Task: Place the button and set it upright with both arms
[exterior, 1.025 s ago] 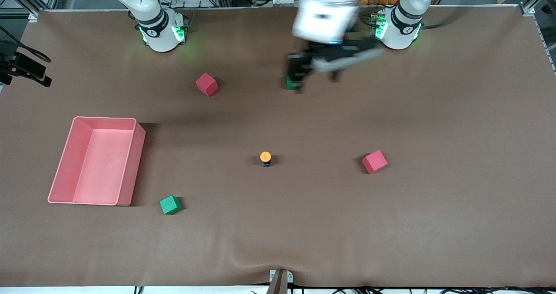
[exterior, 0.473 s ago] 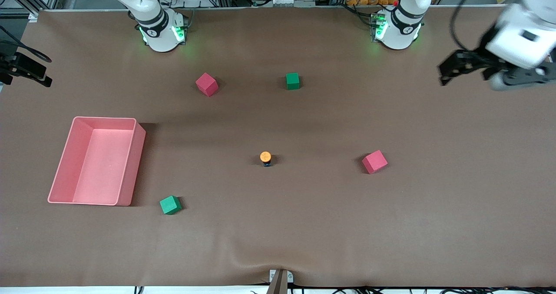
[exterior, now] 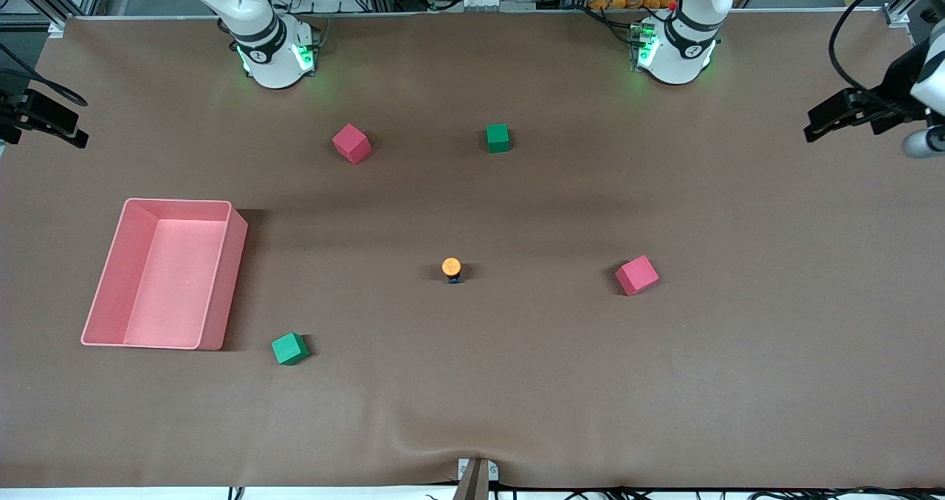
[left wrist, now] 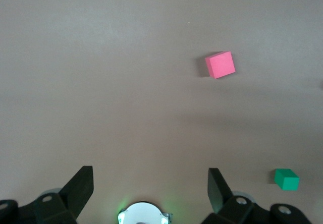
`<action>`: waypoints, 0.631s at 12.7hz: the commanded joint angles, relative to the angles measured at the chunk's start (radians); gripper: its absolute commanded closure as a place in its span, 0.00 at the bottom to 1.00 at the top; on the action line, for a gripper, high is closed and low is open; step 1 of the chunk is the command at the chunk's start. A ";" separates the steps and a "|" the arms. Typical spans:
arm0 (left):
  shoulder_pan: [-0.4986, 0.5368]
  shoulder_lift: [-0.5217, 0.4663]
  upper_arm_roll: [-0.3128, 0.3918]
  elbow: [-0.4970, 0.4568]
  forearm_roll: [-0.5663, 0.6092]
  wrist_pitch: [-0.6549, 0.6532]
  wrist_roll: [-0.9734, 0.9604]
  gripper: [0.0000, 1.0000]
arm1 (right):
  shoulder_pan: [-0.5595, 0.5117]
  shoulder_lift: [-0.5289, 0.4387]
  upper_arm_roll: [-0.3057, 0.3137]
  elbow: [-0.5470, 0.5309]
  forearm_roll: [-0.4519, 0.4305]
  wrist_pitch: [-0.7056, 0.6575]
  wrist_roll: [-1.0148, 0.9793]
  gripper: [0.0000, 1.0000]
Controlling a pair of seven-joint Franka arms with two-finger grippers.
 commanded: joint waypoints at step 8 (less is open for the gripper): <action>0.003 -0.022 -0.021 0.008 -0.005 0.004 0.012 0.00 | 0.010 -0.025 -0.005 -0.018 -0.011 0.006 -0.012 0.00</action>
